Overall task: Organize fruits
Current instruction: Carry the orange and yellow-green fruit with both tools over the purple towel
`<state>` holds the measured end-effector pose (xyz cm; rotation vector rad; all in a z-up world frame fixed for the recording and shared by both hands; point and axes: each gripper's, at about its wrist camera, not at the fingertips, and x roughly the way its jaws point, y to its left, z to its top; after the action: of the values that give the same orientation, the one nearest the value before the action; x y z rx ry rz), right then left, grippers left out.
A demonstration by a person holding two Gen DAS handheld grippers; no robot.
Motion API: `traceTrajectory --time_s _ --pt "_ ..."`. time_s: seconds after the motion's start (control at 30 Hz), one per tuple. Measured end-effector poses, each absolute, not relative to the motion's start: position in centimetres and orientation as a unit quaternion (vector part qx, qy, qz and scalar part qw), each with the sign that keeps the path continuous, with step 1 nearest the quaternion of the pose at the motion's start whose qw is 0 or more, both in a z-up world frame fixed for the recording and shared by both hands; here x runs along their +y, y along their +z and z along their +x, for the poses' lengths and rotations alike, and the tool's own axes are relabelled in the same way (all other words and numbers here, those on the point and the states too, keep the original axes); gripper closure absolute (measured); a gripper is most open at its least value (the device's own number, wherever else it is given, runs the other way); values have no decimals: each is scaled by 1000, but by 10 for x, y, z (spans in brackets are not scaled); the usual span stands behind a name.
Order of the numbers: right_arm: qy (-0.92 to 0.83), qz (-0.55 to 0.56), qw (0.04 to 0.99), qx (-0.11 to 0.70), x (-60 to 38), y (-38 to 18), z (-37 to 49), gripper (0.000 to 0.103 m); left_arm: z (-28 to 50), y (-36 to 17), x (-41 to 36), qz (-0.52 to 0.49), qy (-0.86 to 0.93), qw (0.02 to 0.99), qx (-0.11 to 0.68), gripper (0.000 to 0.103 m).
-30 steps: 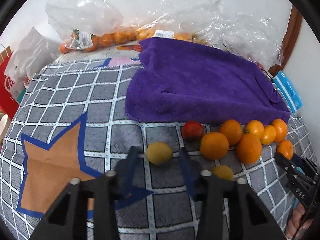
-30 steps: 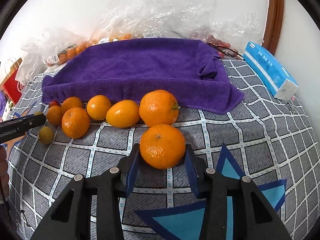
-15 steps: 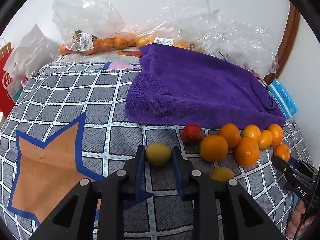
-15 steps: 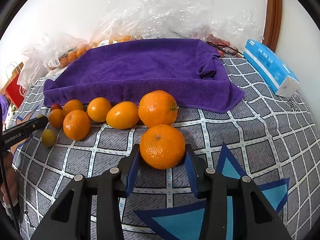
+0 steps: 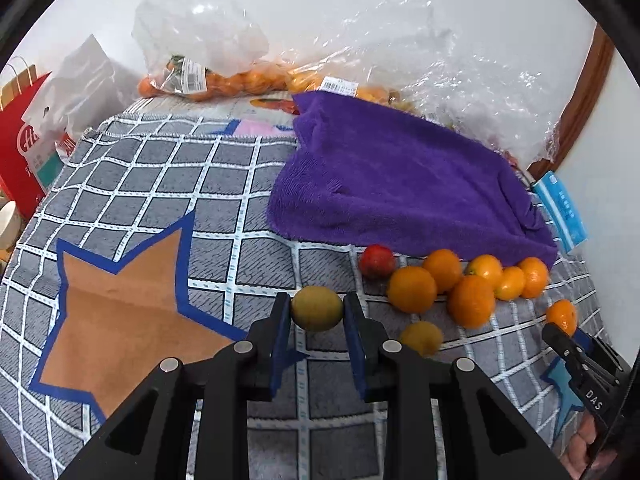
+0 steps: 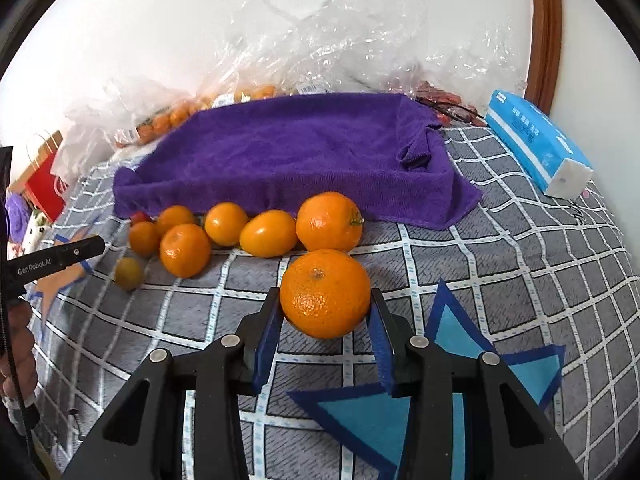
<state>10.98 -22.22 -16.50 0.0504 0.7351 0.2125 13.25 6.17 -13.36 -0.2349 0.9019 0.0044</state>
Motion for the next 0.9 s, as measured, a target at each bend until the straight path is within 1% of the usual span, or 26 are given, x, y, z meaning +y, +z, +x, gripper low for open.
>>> traceTrajectory --time_s 0.4,0.67,0.9 --pt "81 20 939 334 -235 -120 119 61 136 -80 41 -107 -22 906 409 77" --pt "69 26 948 310 -245 -85 142 61 157 -44 39 -90 -15 916 390 77" --pt "68 34 951 299 -243 -64 168 61 180 -24 37 -83 -20 922 378 77"
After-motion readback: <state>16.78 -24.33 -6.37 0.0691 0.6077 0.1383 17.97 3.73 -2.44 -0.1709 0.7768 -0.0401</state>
